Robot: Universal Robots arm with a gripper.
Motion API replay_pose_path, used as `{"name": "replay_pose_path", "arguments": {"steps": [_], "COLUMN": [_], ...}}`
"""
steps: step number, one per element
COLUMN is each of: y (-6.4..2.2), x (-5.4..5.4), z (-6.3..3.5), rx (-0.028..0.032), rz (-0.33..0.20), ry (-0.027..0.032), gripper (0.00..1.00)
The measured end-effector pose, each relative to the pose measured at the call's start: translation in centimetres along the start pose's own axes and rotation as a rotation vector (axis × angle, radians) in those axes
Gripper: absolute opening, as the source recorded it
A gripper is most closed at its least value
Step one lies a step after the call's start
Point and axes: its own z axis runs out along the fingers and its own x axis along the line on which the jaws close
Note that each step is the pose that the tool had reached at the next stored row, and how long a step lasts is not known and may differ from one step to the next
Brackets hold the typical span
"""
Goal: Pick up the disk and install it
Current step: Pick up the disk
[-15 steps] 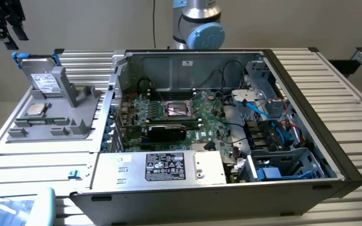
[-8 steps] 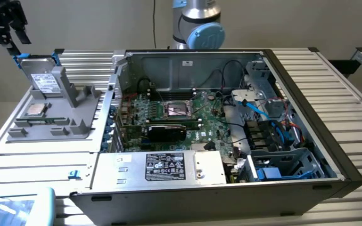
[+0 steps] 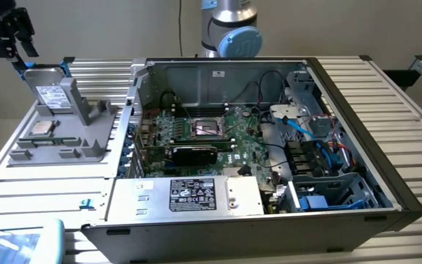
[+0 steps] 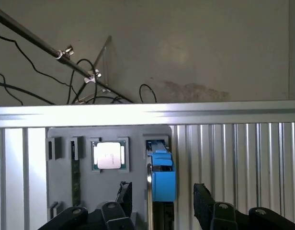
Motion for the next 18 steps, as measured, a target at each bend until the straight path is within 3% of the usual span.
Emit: {"name": "replay_pose_path", "arguments": {"steps": [18], "y": [-0.08], "x": [0.3], "z": [3.27], "rx": [-0.0068], "rz": [-0.029], "ry": [0.0007], "gripper": [0.63]}}
